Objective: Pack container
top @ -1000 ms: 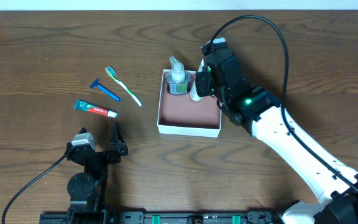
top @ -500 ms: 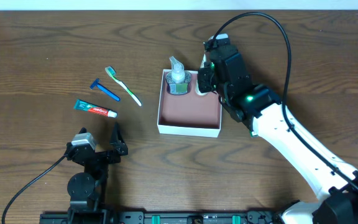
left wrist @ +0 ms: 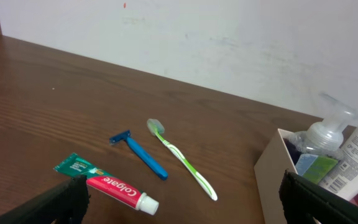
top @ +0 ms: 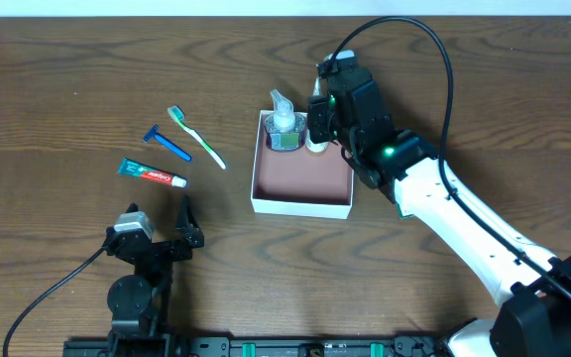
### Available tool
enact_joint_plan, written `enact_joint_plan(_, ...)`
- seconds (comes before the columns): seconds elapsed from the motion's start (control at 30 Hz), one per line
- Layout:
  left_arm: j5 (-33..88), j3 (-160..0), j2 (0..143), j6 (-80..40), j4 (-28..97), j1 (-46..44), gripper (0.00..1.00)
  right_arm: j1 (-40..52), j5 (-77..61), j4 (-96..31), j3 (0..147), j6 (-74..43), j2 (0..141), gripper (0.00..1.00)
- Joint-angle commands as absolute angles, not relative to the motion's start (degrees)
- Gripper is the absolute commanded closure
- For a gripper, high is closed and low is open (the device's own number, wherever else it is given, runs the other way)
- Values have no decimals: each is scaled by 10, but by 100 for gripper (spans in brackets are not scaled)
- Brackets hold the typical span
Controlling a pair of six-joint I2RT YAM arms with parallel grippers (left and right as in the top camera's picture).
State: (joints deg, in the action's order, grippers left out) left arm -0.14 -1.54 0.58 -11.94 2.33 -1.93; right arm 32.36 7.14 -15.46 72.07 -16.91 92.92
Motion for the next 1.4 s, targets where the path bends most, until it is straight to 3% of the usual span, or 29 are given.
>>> enact_joint_plan(0.0,-7,-2,3,-114,42,-17,2,311,70,-149,732,-157,936,31)
enact_joint_plan(0.33,-7,-2,3,-114,42,-17,2,311,63,-185,777,-147,921,21)
enact_joint_plan(0.67,-7,-2,3,-114,42,-17,2,317,53,-411,922,-147,845,6)
enact_joint_plan(0.7,-7,-2,3,-114,42,-17,2,320,53,-439,932,-148,838,1)
enact_joint_plan(1.07,-7,-2,3,-114,42,-17,2,241,112,-728,935,-257,781,1)
enact_joint_plan(1.37,-7,-2,3,-114,42,-17,2,171,109,-714,778,-282,780,1)
